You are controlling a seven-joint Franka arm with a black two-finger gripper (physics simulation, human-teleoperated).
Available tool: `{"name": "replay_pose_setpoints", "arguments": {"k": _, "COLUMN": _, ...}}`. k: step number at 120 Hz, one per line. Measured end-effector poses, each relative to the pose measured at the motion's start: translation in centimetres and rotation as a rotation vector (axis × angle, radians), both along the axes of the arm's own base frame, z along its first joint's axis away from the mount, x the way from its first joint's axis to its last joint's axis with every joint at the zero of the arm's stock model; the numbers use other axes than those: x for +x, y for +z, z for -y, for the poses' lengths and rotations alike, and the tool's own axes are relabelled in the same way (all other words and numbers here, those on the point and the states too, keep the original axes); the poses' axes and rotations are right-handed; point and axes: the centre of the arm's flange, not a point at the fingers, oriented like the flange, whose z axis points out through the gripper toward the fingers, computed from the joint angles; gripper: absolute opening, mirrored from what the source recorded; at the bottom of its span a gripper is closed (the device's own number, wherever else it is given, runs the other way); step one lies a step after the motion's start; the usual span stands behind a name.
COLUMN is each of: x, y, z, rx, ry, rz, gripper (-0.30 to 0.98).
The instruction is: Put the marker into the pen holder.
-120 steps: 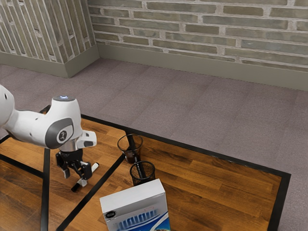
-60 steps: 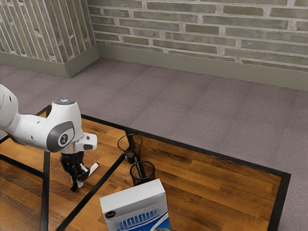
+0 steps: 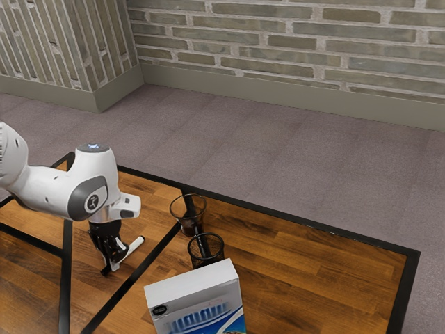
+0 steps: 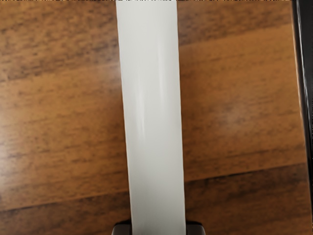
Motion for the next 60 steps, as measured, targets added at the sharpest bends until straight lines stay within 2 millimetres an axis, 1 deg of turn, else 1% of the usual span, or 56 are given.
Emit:
{"name": "replay_pose_setpoints", "arguments": {"k": 27, "x": 0.00, "y": 0.00, "z": 0.08, "rx": -0.003, "ry": -0.012, "rz": -0.002, "gripper": 0.08}}
{"name": "replay_pose_setpoints", "arguments": {"k": 48, "x": 0.04, "y": 0.02, "z": 0.09, "rx": 0.008, "ry": -0.016, "rz": -0.003, "gripper": 0.04}}
{"name": "replay_pose_setpoints", "arguments": {"k": 60, "x": 0.06, "y": 0.04, "z": 0.16, "rx": 0.013, "ry": -0.015, "rz": -0.003, "gripper": 0.07}}
